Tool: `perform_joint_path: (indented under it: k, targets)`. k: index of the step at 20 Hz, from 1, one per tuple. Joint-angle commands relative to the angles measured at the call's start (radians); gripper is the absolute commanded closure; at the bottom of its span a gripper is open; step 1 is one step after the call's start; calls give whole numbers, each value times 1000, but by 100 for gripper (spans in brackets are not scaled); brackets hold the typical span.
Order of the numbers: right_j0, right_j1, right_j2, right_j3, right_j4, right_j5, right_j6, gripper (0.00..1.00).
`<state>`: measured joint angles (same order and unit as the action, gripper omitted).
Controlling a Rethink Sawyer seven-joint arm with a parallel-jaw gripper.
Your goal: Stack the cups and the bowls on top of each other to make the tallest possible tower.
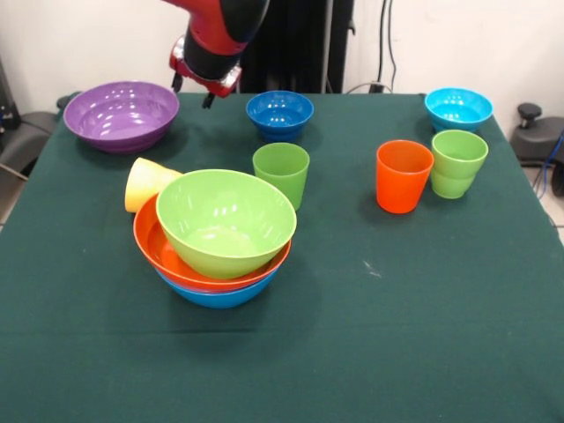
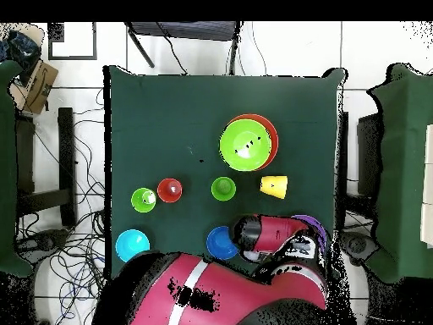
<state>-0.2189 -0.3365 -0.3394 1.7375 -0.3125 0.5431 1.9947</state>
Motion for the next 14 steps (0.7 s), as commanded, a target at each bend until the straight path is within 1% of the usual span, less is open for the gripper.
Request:
perform_joint_path:
  k: [1, 10, 14]
  targets:
    - [10, -8, 66, -25, 45, -82, 160, 0]
    - [-5, 11, 67, -66, 35, -82, 132, 0]
    - [-23, 34, 73, -93, 28, -88, 116, 0]
